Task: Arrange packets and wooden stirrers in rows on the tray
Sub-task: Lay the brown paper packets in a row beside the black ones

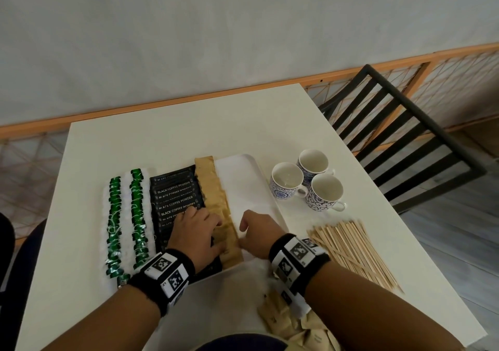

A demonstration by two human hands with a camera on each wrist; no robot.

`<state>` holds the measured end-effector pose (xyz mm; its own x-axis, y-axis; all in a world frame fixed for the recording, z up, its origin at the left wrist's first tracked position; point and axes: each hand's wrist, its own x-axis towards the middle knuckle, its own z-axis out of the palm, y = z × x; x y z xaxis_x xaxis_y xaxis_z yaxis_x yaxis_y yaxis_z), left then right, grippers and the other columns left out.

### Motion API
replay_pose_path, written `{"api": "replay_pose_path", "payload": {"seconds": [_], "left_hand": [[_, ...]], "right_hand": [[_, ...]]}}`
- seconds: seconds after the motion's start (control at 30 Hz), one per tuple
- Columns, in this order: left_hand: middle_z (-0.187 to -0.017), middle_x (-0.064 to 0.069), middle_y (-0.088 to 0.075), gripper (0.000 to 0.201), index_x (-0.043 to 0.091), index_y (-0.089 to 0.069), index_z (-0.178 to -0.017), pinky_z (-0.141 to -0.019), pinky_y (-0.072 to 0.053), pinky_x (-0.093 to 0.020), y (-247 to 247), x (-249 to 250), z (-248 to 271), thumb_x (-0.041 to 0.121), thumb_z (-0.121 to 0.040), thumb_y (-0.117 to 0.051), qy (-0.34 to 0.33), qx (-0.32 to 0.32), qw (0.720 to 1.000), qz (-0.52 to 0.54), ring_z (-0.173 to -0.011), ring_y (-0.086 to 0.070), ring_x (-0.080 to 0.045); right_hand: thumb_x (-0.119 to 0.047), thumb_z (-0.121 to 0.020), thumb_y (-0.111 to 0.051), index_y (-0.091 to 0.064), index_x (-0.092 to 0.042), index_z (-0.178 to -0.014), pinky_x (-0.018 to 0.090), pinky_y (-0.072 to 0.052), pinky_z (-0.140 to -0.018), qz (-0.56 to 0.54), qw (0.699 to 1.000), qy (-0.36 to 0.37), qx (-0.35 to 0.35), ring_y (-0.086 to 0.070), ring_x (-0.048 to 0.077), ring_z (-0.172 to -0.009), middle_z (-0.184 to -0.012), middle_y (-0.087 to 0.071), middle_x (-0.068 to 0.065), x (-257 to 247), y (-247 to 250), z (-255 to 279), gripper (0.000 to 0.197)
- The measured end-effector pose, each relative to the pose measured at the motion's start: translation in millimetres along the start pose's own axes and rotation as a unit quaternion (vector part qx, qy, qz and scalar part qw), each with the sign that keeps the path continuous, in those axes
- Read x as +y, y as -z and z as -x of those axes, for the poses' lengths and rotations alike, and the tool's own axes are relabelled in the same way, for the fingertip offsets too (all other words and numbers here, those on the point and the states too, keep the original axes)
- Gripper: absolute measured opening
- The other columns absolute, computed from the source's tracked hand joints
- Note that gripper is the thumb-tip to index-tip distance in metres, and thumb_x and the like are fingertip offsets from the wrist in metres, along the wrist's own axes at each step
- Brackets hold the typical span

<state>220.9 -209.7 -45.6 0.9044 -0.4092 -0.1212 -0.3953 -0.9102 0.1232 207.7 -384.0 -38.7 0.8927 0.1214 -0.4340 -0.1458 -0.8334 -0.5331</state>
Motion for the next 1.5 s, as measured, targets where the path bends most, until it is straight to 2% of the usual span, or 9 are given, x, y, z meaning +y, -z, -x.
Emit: {"api": "replay_pose_path", "payload": {"seconds": [0.2, 0.4, 0.53, 0.73, 1.0, 1.13, 1.23, 1.37, 1.5], "left_hand": [[-0.091, 0.008, -0.058, 0.034, 0.031, -0.061, -0.094, -0.074, -0.04, -0.037, -6.8, 2.6, 6.8, 0.049, -0.067, -0.073, -0.006, 0.047, 0.999, 0.024, -0.089, -0.051, -0.022], [-0.083, 0.01, -0.057, 0.028, 0.032, -0.061, -0.083, -0.063, -0.039, -0.032, -14.0, 9.2, 21.5, 0.043, -0.063, -0.077, -0.043, 0.08, 0.994, 0.063, -0.077, -0.05, -0.019], [-0.08, 0.015, -0.052, 0.021, 0.036, -0.06, -0.079, -0.061, -0.037, -0.028, -17.4, 11.8, 37.0, 0.053, -0.07, -0.052, -0.049, 0.085, 0.992, 0.085, -0.075, -0.05, -0.014], [-0.077, 0.017, -0.052, 0.023, 0.036, -0.062, -0.078, -0.06, -0.041, -0.026, -22.9, 7.5, 52.7, 0.054, -0.069, -0.049, -0.053, 0.075, 0.991, 0.093, -0.073, -0.05, -0.013], [-0.071, 0.023, -0.042, 0.024, 0.035, -0.063, -0.075, -0.056, -0.044, -0.029, -21.3, 4.2, 59.4, 0.055, -0.07, -0.049, -0.051, 0.055, 0.99, 0.116, -0.07, -0.045, -0.01], [-0.076, 0.023, -0.05, 0.047, 0.034, -0.067, -0.086, -0.07, -0.043, -0.028, -19.7, 4.4, 58.2, 0.072, -0.074, -0.043, -0.054, 0.015, 0.983, 0.174, -0.08, -0.044, -0.008], [-0.078, 0.025, -0.053, 0.061, 0.044, -0.063, -0.091, -0.074, -0.033, -0.013, -9.8, 9.1, 55.6, 0.09, -0.068, -0.029, -0.066, -0.036, 0.962, 0.261, -0.088, -0.04, 0.004], [-0.064, 0.015, -0.049, 0.036, 0.036, -0.05, -0.06, -0.064, -0.031, -0.014, -0.2, 13.4, 48.4, 0.07, -0.07, -0.044, -0.043, -0.064, 0.933, 0.352, -0.077, -0.044, 0.0], [-0.063, 0.002, -0.056, 0.04, 0.027, -0.06, -0.06, -0.061, -0.039, -0.016, 3.9, 6.7, 46.6, 0.063, -0.074, -0.05, -0.023, -0.082, 0.902, 0.424, -0.067, -0.054, -0.01]], "right_hand": [[-0.023, -0.086, -0.065, -0.069, -0.019, -0.088, 0.02, -0.039, -0.075, 0.065, 0.996, 0.06, 0.001, -0.054, 0.008, -0.083, -0.086, -0.063, -0.008, 20.9, 51.9, 32.6, 0.005], [-0.033, -0.086, -0.067, -0.061, -0.026, -0.117, 0.028, -0.044, -0.089, 0.182, 0.973, 0.081, -0.113, -0.053, 0.016, -0.105, -0.115, -0.059, -0.003, 35.2, 33.8, 72.2, 0.032], [-0.022, -0.088, -0.062, -0.051, -0.026, -0.12, 0.03, -0.044, -0.082, 0.193, 0.979, 0.069, -0.011, -0.051, 0.02, -0.103, -0.118, -0.052, 0.001, 46.0, 24.4, 72.2, 0.033], [-0.018, -0.091, -0.055, -0.049, -0.022, -0.118, 0.034, -0.039, -0.075, 0.29, 0.952, 0.101, 0.001, -0.047, 0.022, -0.09, -0.11, -0.051, 0.007, 52.3, 25.3, 66.9, 0.028], [-0.02, -0.087, -0.061, -0.066, -0.025, -0.112, 0.024, -0.043, -0.081, 0.167, 0.981, 0.058, -0.084, -0.057, 0.018, -0.103, -0.11, -0.063, -0.001, 42.3, 39.0, 56.6, 0.025], [-0.023, -0.082, -0.071, -0.072, -0.022, -0.1, 0.018, -0.042, -0.074, 0.089, 0.99, 0.08, -0.078, -0.055, 0.006, -0.085, -0.086, -0.064, -0.011, 29.2, 49.0, 53.4, 0.018], [-0.025, -0.08, -0.075, -0.074, -0.021, -0.095, 0.005, -0.034, -0.06, 0.019, 0.991, 0.113, -0.062, -0.052, -0.006, -0.067, -0.067, -0.054, -0.019, 14.2, 54.0, 47.4, 0.015], [-0.025, -0.083, -0.073, -0.074, -0.019, -0.093, 0.006, -0.035, -0.058, -0.036, 0.988, 0.136, -0.07, -0.052, -0.008, -0.062, -0.065, -0.055, -0.017, -7.3, 53.1, 36.4, 0.012], [-0.031, -0.087, -0.068, -0.074, -0.019, -0.094, 0.012, -0.037, -0.063, -0.043, 0.989, 0.127, -0.064, -0.052, 0.0, -0.069, -0.074, -0.058, -0.015, -13.4, 51.0, 24.9, 0.015]]}}
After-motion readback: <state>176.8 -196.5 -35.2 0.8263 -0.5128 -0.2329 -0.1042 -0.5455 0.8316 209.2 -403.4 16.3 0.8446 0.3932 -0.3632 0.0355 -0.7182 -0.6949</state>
